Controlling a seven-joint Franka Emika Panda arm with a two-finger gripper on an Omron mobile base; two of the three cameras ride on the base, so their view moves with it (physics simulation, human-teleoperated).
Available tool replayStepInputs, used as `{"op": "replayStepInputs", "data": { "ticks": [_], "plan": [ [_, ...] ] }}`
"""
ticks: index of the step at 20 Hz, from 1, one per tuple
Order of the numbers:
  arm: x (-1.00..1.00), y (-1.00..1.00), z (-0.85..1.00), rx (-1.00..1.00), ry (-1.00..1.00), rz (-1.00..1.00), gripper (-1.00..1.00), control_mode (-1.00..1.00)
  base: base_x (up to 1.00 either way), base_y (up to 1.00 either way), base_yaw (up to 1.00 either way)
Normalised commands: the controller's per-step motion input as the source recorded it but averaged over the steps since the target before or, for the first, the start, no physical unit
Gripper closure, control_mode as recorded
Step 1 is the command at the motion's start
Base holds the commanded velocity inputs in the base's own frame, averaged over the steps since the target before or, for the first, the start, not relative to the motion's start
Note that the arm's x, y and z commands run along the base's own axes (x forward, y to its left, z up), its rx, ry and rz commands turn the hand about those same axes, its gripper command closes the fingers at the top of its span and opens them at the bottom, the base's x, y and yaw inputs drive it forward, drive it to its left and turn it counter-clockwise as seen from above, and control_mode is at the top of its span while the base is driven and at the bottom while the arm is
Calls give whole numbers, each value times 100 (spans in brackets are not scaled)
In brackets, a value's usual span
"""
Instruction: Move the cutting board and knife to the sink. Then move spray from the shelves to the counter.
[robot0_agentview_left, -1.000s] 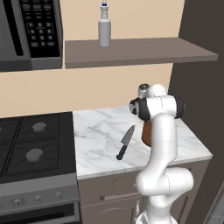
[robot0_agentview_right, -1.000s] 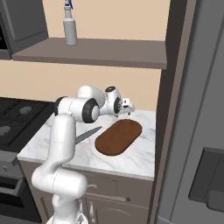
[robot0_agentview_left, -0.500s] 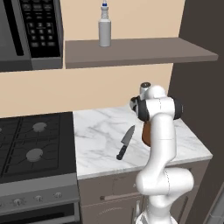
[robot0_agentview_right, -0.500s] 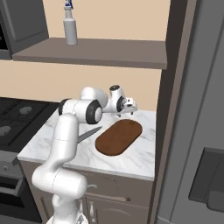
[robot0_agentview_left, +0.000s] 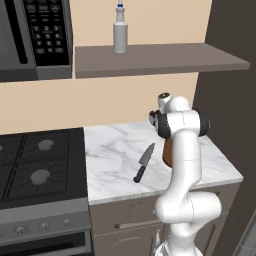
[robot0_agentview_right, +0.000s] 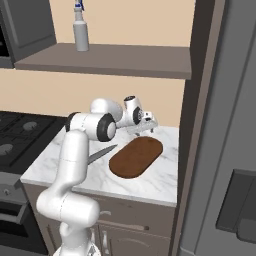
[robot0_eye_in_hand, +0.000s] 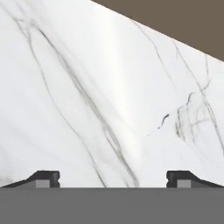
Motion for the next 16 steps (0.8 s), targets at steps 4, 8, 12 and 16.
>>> {"op": "replayStepInputs", "data": {
  "ticks": [4,8,12,16],
  "plan": [
    [-100,-35,-77,-16,11,5,-100,-100,0,0,0],
    [-100,-46,-74,-11,12,5,-100,-100,0,0,0],
    [-100,-52,-67,-6,11,6,-100,-100,0,0,0],
    [-100,-48,-56,-2,11,7,-100,-100,0,0,0]
  ]
}}
